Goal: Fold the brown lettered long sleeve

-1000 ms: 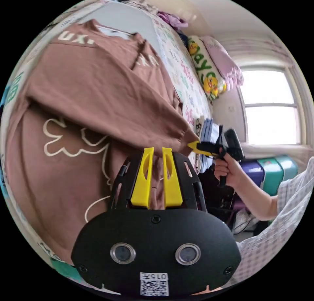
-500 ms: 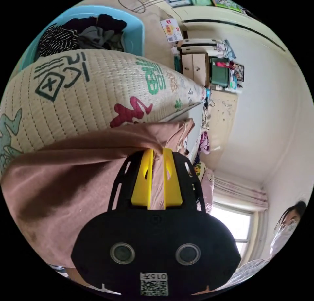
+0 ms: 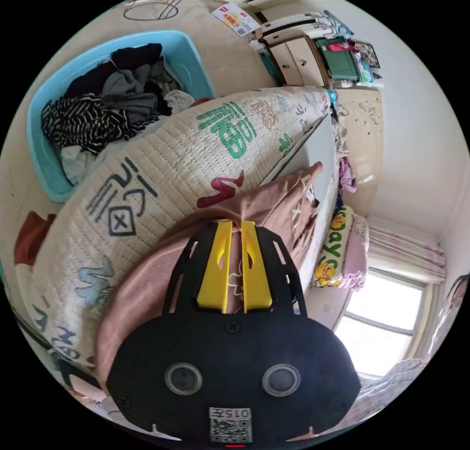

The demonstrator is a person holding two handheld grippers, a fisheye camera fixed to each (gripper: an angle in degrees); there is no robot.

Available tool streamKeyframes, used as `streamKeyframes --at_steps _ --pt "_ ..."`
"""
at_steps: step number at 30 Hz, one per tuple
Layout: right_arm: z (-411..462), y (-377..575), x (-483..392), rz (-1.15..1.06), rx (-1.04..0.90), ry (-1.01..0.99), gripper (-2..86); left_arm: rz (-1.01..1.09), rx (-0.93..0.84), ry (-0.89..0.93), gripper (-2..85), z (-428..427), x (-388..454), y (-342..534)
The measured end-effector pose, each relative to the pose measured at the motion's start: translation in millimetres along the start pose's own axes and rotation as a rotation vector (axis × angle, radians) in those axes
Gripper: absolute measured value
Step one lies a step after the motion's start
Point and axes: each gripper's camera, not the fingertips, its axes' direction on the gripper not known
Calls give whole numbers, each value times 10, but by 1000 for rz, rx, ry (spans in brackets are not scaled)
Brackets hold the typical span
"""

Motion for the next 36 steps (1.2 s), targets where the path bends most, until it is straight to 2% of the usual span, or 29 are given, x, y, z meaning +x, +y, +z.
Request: streamKeyframes --at_steps 2,4,7,10,12,16,18,21,24,29,36 --pt "-417 -285 -36 -26 99 2 40 144 30 -147 41 -182 356 -203" --pt "-968 -852 -263 -112 234 46 56 282 48 -192 58 -203 744 -413" --pt "-1491 -1711 -775 -232 358 30 98 483 27 -149 94 77 1466 -865" --pt "-1788 -2518 -1374 -342 445 -33 117 578 -35 -85 122 652 2111 -1328" --pt "-1815 -2944 -1668 -361 446 7 132 614 -70 -104 127 1052 2432 -1546" --pt "-1662 -3633 -2019 -347 339 127 165 651 -152 -285 123 1834 2840 -1893" --pt "-1630 -3758 -2053 -343 318 189 149 659 -187 -353 102 2003 2855 -2020" --pt "-1698 -3847 -2038 -372 319 279 82 673 -234 -270 31 2031 2832 -2186" --pt "-1766 -3902 -1962 -448 268 265 24 706 -275 -268 12 2085 2881 -2272" --pt "-2022 -3891 -1797 -450 282 249 6 750 -290 -269 1 2177 3182 -2318" --pt "-2560 -3418 -1481 -414 396 185 1 749 -259 -214 -2 2032 3607 -2211"
